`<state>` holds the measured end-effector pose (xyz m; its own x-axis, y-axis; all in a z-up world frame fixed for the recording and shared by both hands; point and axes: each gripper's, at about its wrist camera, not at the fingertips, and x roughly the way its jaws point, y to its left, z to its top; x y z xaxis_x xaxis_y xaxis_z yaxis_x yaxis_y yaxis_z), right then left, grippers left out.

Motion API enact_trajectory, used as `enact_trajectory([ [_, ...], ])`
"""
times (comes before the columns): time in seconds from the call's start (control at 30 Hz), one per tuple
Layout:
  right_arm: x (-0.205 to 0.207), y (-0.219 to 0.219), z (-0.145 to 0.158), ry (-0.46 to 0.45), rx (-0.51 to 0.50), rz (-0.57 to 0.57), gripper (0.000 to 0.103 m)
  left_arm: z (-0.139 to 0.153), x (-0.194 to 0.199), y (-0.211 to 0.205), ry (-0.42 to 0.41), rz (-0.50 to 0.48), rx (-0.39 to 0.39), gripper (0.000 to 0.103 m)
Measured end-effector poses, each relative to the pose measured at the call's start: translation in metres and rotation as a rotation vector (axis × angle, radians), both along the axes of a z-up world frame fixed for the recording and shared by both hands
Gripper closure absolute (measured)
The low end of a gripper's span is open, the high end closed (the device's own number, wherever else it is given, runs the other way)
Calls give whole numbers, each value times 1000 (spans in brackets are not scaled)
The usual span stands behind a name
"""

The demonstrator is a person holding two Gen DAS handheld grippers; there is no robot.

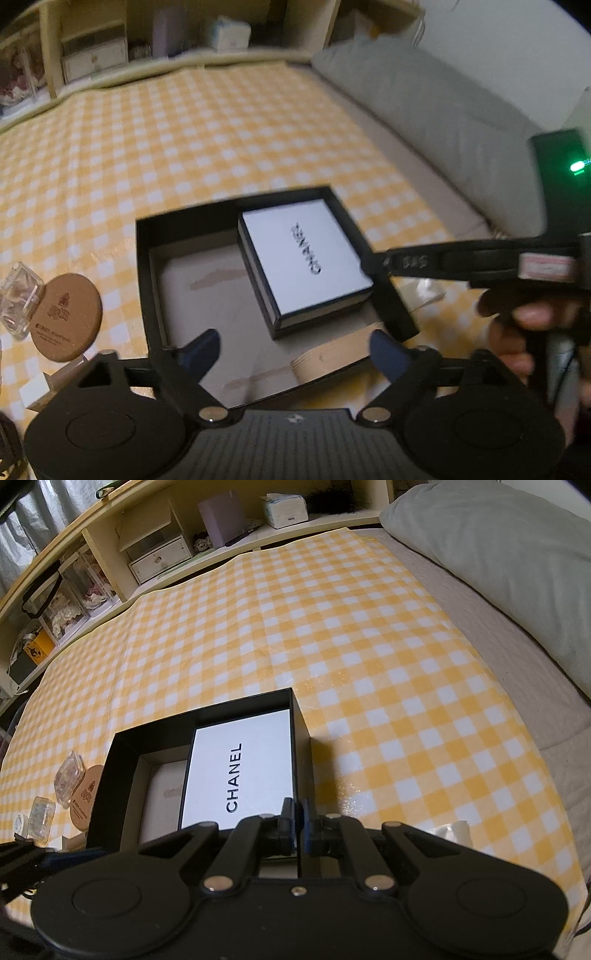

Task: Organize rigid objects
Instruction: 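Place the wooden lid into the black tray beside the CHANEL box, release, then move the left tool to the cork coaster and grasp it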

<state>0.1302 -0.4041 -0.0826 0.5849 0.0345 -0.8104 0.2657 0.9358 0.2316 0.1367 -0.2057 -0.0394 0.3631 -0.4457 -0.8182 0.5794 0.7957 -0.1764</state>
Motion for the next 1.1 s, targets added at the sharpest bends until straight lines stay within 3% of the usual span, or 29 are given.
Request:
enact_trajectory([
  [0.1,0,1,0,-1,0,0,98,12,-14,6,-90,21,-18,2],
  [0.23,0,1,0,-1,0,0,98,26,-28,13,-170,18,-33,0],
  [0.63,-1,1,0,-3,-1,0,98,56,-42,58,-280,72,-105,0],
  [1.1,-1,2,1,-11,-18,-2,98,34,30,138,-299,362,-79,0],
])
